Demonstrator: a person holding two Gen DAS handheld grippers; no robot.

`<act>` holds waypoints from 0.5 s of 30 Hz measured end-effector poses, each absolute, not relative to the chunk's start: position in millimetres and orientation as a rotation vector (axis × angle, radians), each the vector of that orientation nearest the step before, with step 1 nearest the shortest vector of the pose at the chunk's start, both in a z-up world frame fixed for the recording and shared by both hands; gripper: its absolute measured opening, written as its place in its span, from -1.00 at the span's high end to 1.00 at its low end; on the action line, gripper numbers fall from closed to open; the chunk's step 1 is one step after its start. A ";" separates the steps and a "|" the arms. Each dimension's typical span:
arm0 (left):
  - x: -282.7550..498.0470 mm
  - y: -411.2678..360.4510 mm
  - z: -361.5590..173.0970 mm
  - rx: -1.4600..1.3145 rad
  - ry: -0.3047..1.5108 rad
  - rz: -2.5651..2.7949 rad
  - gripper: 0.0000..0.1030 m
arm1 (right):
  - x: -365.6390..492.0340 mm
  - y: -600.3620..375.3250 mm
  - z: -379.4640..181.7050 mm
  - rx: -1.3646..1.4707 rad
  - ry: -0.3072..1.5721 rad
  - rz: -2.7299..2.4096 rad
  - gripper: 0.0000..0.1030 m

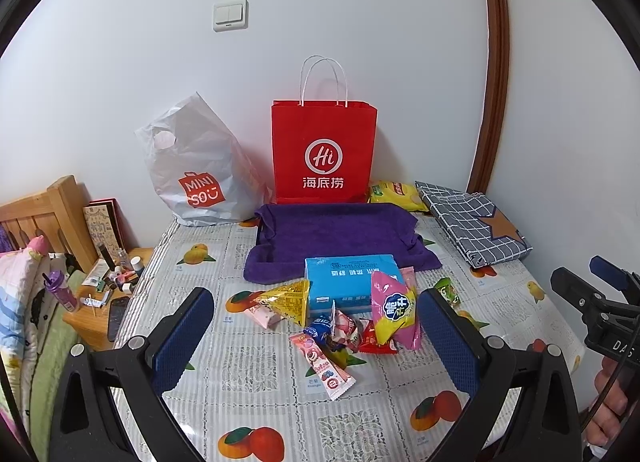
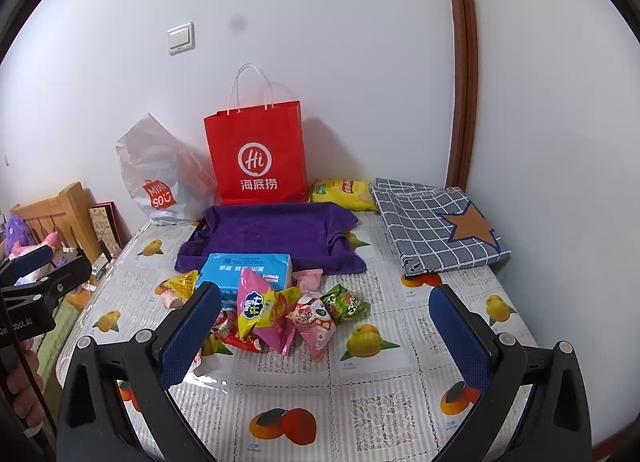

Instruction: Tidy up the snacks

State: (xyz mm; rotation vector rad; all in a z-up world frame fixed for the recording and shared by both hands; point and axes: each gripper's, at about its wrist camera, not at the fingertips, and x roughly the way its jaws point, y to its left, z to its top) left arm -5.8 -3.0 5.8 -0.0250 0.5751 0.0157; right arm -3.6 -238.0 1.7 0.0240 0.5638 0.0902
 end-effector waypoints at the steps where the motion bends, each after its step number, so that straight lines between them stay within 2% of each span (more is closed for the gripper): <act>1: -5.9 -2.8 6.1 -0.025 0.576 0.015 -0.99 | -3.6 -238.0 1.7 0.024 0.564 0.089 -0.99; 15: -6.2 -6.7 4.3 -0.019 0.576 0.014 -0.99 | -3.7 -238.1 -0.3 0.027 0.563 0.093 -0.99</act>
